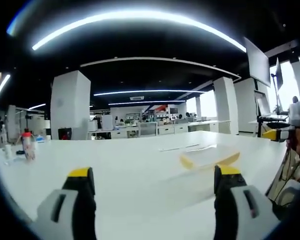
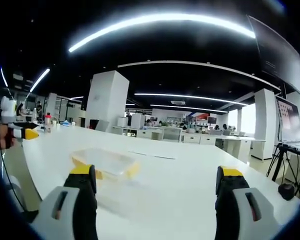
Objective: Snap each plastic latch of the storage box into its locked position after aligning the lid with the box until every specified latch is closed and the lid sits flush.
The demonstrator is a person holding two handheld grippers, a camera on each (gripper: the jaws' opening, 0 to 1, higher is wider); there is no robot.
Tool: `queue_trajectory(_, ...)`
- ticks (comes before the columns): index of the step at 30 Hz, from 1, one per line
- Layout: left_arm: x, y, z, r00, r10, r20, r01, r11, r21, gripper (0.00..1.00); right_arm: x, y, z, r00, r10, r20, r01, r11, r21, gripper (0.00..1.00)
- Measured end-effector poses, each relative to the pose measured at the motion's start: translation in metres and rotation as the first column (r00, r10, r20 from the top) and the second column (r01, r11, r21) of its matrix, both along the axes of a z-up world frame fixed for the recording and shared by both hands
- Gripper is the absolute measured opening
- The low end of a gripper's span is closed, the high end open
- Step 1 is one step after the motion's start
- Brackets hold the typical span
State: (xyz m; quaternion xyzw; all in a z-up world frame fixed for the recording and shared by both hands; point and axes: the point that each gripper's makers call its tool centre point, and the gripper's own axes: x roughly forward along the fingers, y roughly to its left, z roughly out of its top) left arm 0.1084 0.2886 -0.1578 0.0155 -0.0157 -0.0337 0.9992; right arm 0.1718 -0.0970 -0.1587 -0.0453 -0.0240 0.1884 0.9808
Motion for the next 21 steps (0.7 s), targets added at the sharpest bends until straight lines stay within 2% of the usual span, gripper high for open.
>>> queue_trajectory(21,0.0022,0.0069,-0.0053,1.000,0.015,-0.013,-0.015,1.000,-0.015,0.99,0.0019,0.0008,-0.0022,1.000,-0.002,-0.007,0.002,1.000,-0.003,1.00)
